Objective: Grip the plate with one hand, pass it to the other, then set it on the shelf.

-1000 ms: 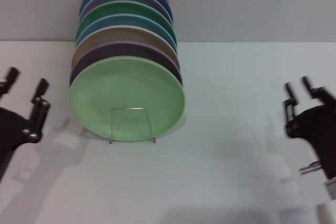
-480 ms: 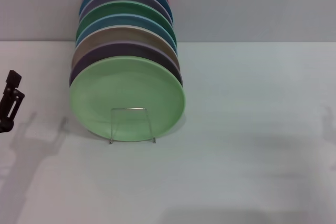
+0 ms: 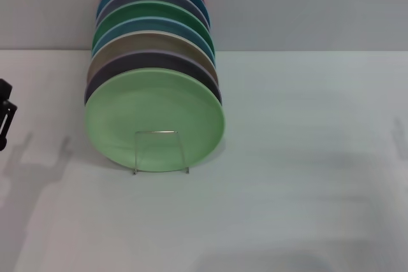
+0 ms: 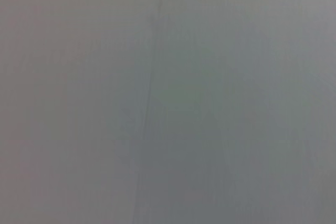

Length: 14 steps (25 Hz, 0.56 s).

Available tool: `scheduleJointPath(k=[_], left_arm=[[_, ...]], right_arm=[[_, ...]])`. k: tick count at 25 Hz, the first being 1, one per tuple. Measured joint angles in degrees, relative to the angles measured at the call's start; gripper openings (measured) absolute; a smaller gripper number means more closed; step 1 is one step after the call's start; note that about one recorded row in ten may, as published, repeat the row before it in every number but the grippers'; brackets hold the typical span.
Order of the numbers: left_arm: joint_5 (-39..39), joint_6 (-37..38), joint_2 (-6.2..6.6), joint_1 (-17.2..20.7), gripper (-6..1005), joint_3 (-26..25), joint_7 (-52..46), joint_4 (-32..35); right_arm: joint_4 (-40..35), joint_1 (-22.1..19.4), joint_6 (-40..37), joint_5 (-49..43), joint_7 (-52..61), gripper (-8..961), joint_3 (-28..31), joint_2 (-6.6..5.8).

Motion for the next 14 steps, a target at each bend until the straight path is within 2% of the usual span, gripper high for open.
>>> scheduleJointPath(k=[7, 14], left_arm=[[0.0, -2.8, 0.01, -1.3, 753, -2.6, 0.1, 0.0], [-0.1, -6.0, -0.07, -2.3, 752, -6.2, 0.1, -0.1]], right_arm=[[-1.3, 2.5, 4.3, 0.0, 0.3, 676, 2.9, 0.06], [-1.9, 4.9, 4.7, 0.0, 0.1, 679, 3.9, -0.05]])
